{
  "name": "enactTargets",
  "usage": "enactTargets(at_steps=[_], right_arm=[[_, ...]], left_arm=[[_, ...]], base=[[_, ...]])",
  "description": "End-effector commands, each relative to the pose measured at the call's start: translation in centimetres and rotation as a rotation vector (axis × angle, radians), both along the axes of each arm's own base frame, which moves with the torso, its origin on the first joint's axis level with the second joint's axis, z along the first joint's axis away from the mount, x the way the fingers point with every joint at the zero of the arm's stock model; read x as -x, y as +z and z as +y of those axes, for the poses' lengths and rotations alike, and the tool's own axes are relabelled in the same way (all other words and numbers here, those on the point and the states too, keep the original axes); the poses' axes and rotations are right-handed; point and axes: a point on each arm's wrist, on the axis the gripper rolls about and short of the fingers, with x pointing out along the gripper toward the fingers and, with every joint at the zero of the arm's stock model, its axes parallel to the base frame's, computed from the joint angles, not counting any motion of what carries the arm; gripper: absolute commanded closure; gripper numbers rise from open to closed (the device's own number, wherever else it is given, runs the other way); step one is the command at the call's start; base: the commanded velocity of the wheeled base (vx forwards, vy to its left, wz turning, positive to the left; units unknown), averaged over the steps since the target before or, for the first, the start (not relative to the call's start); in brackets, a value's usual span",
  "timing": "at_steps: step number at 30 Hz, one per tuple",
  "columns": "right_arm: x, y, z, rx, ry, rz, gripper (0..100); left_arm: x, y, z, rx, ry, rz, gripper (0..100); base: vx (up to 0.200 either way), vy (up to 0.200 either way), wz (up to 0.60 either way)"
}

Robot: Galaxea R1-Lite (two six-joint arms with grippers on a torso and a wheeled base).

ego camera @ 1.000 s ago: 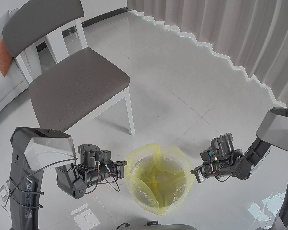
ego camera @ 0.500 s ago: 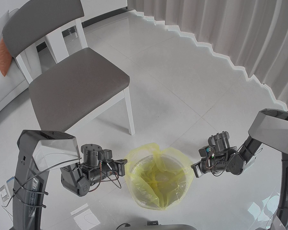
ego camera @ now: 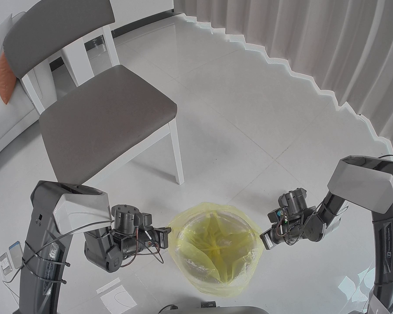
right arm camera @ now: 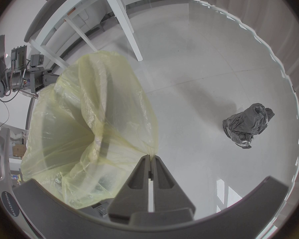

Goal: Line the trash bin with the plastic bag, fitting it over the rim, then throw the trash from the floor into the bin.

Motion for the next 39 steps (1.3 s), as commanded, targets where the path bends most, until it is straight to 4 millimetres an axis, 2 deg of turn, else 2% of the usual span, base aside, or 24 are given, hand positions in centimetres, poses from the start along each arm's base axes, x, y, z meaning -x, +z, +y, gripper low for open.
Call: enactTargets(at_steps=[1,7,11,17,24,25,26,39], right_arm=[[0.3,-0.5,-0.1,0.012,0.006,0.021,100],[1.2,-0.7,-0.4,0.028,0.021,0.039,100],[2.0,-0.2,-0.7,0.034,0.028,0.043,100],[2.8,-0.1,-0.8,0.034,0.036,0.03,100],[3.0,-0.3,-0.9,0.033,0.041,0.013,100],[3.1,-0.4,-0.9,0.036,0.045,0.013,0],[3.1,-0.4,-0.9,0.036,0.045,0.013,0],[4.7,1.2,-2.3,0.028,0.018,-0.01,0]], left_arm=[[0.6,-0.4,0.2,-0.008,-0.003,0.024,100],[1.6,-0.1,0.6,-0.015,-0.003,0.041,100],[2.4,0.1,1.0,-0.012,-0.002,0.041,100],[3.6,-0.6,1.6,-0.003,-0.001,0.016,100],[3.7,-1.1,1.5,0.004,-0.006,-0.003,100],[3.8,-1.1,1.4,0.002,-0.007,-0.004,100],[3.8,-1.1,1.4,0.0,-0.008,-0.003,0],[4.8,0.5,2.8,0.008,0.029,-0.051,0]], base=[[0.0,0.0,0.0],[0.0,0.0,0.0],[0.0,0.0,0.0],[0.0,0.0,0.0],[0.0,0.0,0.0],[0.0,0.0,0.0],[0.0,0.0,0.0],[0.0,0.0,0.0]])
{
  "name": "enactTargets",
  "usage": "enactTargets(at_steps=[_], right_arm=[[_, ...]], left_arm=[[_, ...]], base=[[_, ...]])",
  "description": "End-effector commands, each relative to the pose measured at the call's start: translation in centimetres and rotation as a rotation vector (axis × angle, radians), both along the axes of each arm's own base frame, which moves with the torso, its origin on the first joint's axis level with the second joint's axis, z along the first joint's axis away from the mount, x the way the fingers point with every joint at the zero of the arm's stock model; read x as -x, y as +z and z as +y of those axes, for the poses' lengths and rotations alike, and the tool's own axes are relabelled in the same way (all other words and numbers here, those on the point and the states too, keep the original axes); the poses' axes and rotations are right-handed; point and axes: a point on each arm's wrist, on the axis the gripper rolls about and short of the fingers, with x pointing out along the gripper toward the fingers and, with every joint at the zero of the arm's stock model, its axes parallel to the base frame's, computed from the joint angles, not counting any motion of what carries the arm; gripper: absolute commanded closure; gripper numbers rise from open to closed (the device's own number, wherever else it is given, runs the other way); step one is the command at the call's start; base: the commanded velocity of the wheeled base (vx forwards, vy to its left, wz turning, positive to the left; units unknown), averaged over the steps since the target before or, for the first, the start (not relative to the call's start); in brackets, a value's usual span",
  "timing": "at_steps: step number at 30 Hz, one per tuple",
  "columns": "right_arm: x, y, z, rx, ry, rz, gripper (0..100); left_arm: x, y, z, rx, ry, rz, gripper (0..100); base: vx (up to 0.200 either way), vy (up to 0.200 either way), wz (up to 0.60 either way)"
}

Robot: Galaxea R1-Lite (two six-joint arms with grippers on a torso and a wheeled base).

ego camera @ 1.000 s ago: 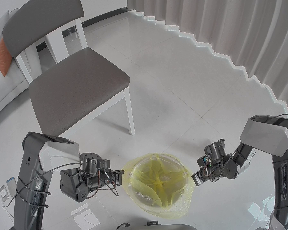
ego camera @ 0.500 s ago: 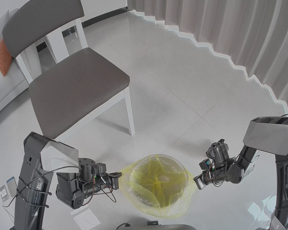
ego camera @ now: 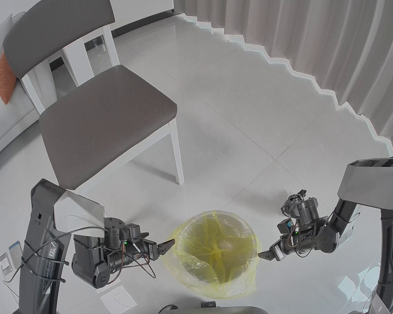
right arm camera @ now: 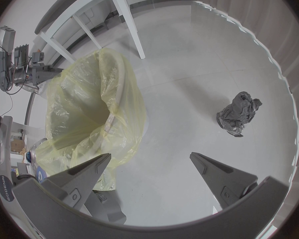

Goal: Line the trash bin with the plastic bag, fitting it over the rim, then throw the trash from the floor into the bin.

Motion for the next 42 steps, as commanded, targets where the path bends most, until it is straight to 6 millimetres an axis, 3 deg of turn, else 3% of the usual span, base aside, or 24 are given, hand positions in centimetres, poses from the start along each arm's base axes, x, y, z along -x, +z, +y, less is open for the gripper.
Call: enactTargets(at_steps=[1,7,13,31,42], right_arm=[[0.6,1.0,-0.5,-0.008,-0.009,-0.023,0],[1.4,1.6,-1.2,0.001,-0.003,-0.046,0],[0.9,1.0,-1.1,0.004,-0.002,-0.039,0],[-0.8,0.2,-0.8,0.016,0.004,-0.019,0],[-2.2,-0.4,-0.5,0.05,0.021,0.052,0]], left_arm=[[0.4,0.7,0.5,0.001,0.014,-0.007,0],[1.0,1.3,1.0,-0.003,0.02,-0.002,0],[0.6,0.2,0.4,-0.054,-0.022,-0.008,0],[-3.5,-0.2,-2.5,-0.173,-0.046,0.009,0],[-2.8,1.4,0.2,-0.168,0.02,0.002,0]], base=[[0.0,0.0,0.0],[0.0,0.0,0.0],[0.0,0.0,0.0],[0.0,0.0,0.0],[0.0,0.0,0.0]])
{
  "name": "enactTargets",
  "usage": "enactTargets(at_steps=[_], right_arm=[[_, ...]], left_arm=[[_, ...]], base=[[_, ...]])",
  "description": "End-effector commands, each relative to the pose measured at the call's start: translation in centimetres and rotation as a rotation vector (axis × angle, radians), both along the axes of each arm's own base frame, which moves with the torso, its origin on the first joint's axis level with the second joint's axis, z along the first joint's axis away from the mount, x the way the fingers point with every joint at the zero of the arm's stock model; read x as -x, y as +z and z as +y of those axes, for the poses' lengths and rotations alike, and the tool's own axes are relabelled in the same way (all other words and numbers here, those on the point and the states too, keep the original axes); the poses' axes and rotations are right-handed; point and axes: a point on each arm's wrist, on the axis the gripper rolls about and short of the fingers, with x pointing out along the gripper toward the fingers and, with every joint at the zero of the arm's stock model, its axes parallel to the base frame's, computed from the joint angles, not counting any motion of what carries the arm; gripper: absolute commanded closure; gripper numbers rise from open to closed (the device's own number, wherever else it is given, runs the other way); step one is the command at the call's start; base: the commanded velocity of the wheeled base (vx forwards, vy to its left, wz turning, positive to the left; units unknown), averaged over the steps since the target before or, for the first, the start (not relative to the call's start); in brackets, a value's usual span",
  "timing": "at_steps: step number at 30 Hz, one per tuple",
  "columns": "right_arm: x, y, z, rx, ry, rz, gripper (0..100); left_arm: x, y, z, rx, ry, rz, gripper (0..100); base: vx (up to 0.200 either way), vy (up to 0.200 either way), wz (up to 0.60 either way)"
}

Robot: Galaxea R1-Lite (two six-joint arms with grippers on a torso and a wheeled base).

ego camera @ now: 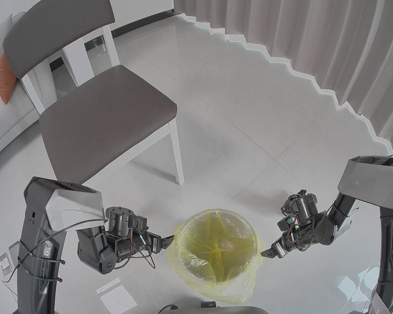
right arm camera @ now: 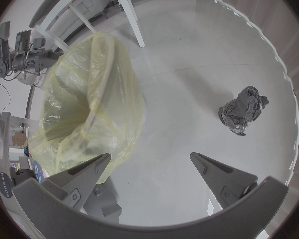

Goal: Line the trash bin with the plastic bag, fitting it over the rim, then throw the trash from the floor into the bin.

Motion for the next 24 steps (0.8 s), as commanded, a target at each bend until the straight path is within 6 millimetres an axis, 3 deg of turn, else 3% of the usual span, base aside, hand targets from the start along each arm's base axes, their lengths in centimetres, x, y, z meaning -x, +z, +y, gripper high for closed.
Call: enactTargets(at_steps=[1,6,14,18,24], right_arm=[[-1.6,-0.2,0.1,0.021,0.01,0.024,0],[-3.0,-1.2,-0.1,0.036,-0.002,0.034,0],[-2.8,-1.1,-0.5,0.053,-0.01,0.09,0],[-1.7,0.6,-0.9,0.05,-0.014,0.069,0],[0.1,5.0,-2.7,0.032,-0.054,-0.007,0]], left_arm=[[0.1,1.2,1.6,0.013,0.039,-0.027,0],[0.5,1.5,2.0,0.02,0.044,-0.032,0],[0.6,1.8,2.0,0.04,0.048,-0.058,0],[0.8,2.0,2.1,0.046,0.05,-0.074,0],[0.8,1.9,2.6,0.052,0.061,-0.083,0]], base=[[0.0,0.0,0.0],[0.0,0.0,0.0],[0.0,0.0,0.0],[0.0,0.0,0.0],[0.0,0.0,0.0]])
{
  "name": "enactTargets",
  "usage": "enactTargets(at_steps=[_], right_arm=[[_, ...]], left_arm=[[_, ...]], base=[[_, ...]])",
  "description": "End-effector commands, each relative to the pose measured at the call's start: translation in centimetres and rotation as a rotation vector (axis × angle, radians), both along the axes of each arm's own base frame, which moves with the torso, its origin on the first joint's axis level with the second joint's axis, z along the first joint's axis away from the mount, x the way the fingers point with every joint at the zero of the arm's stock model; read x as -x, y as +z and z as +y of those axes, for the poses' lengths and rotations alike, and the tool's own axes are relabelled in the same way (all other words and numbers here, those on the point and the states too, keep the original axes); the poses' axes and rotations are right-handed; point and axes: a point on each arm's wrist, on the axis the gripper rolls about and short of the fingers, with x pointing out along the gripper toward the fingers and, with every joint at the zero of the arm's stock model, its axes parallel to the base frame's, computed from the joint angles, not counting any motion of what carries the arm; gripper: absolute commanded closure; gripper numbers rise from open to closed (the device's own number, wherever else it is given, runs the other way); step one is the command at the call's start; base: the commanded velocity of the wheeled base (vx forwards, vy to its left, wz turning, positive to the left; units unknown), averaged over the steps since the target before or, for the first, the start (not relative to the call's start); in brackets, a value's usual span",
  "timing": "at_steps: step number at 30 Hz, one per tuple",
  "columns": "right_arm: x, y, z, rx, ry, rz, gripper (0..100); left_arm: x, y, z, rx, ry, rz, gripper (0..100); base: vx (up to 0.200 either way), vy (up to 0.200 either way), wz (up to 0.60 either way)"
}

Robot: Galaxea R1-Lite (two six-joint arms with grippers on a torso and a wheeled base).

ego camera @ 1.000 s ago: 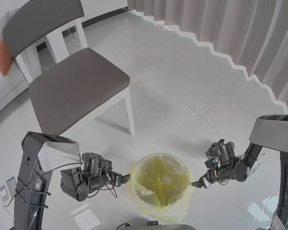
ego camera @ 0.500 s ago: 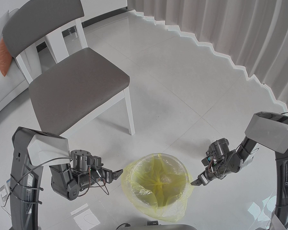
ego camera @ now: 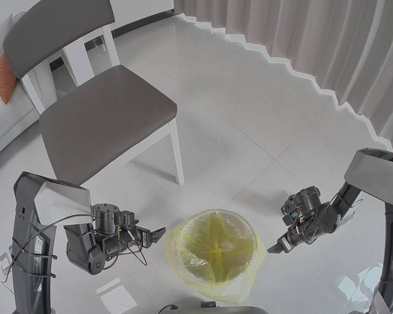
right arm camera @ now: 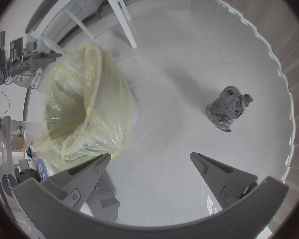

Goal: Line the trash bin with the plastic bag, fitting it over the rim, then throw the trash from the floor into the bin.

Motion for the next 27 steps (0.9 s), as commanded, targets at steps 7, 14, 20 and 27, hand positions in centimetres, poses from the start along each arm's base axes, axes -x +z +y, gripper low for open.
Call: enactTargets(at_steps=[7,14,20,27], right_arm=[[2.1,6.4,-3.9,-0.018,-0.095,-0.13,0],[1.1,6.6,-5.8,-0.013,-0.144,-0.181,0],[-1.2,5.2,-6.8,0.007,-0.136,-0.268,0],[-5.1,2.5,-7.9,0.059,-0.149,-0.292,0]], left_arm=[[1.0,0.4,0.2,0.03,-0.007,-0.035,0],[0.9,0.9,0.3,0.044,-0.002,-0.085,0],[1.6,1.1,0.2,0.05,-0.012,-0.104,0],[1.7,1.5,0.0,0.052,-0.018,-0.11,0]], base=[[0.0,0.0,0.0],[0.0,0.0,0.0],[0.0,0.0,0.0],[0.0,0.0,0.0]])
